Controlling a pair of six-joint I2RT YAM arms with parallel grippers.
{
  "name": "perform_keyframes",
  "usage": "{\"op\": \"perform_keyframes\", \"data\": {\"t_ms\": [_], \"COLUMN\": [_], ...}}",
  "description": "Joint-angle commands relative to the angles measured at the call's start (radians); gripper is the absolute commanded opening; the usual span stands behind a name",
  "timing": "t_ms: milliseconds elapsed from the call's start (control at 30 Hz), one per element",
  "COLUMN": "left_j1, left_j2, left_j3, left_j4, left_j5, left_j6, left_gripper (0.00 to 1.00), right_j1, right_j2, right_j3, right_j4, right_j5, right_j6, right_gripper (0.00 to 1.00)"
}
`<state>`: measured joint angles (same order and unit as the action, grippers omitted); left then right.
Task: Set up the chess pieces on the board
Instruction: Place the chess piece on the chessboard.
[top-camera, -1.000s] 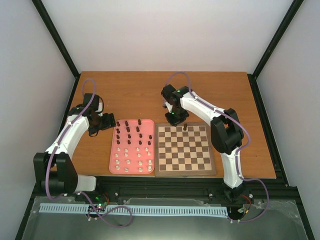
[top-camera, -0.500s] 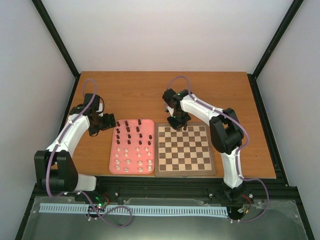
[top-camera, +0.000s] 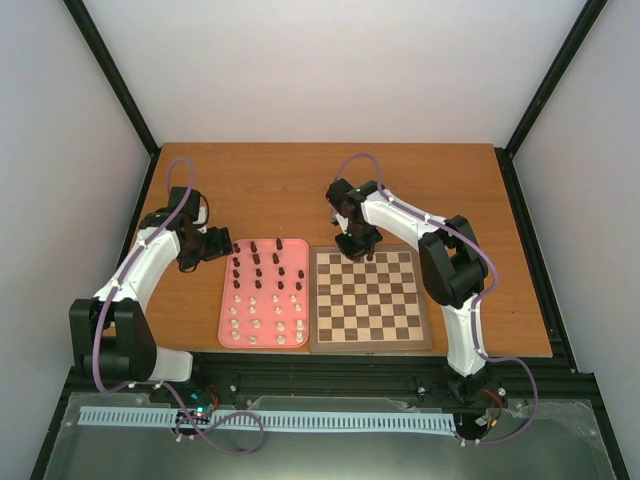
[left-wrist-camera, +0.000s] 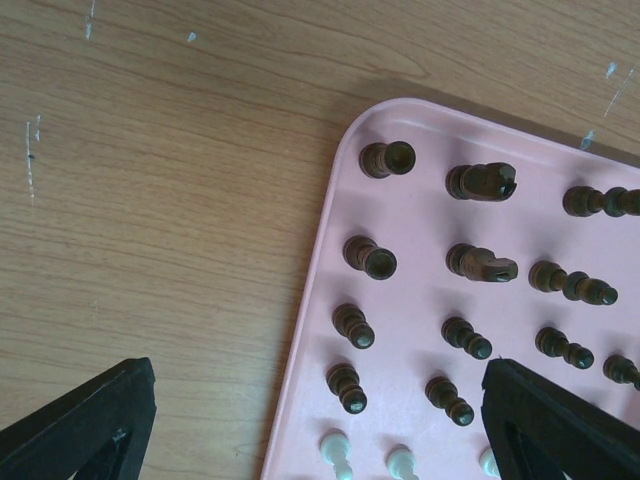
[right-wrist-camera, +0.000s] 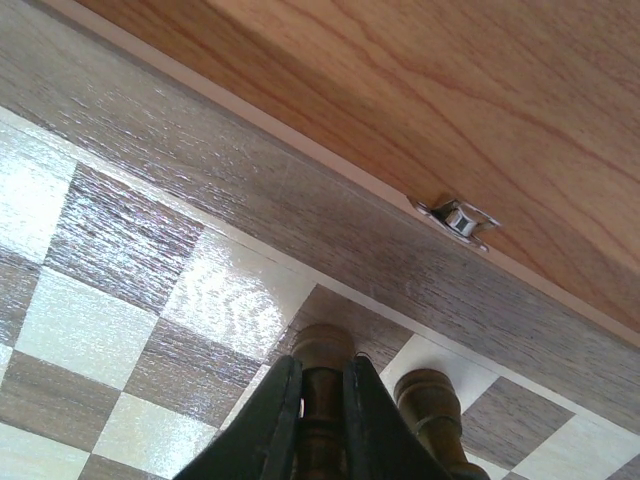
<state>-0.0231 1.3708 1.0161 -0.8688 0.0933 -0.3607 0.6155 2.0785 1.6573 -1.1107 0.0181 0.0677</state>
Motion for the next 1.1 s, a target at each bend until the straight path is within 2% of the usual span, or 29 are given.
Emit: {"op": "perform_keyframes", "data": {"t_ms": [0, 267, 467, 733, 900, 1067], "left_j1": [0.006, 0.005, 0.005, 0.005, 0.005, 0.005], "left_j2": [0.003, 0.001, -0.001, 0.002, 0.002, 0.000], "left_j3": [0.020, 0.015, 0.013, 0.018, 0.017, 0.022], "left_j4": [0.010, 0.011, 0.010, 0.013, 0.013, 0.011], "left_j5": [0.011, 0.013, 0.014, 0.022, 0.030, 0.031], "left_j6": [0.013, 0.014, 0.014, 0.013, 0.011, 0.012], "left_gripper": [1.00, 1.00, 1.00, 1.00, 1.00, 1.00], "right_j1": [-0.004, -0.004, -0.003, -0.003, -0.003, -0.003], "right_j2": [-0.004, -0.016, -0.039, -0.059, -0.072, -0.059], "right_j3": [-0.008, -0.009, 0.011, 0.079, 0.120, 0.200], "right_j4": [0.006, 0.006, 0.008, -0.025, -0.041, -0.061], "right_j5": [0.012, 0.014, -0.006, -0.013, 0.006, -0.002], "right_j6": [-0.001, -0.003, -0.009, -0.007, -0.003, 0.000], "right_gripper": [0.10, 0.14, 0.22, 0.26, 0.36, 0.59]}}
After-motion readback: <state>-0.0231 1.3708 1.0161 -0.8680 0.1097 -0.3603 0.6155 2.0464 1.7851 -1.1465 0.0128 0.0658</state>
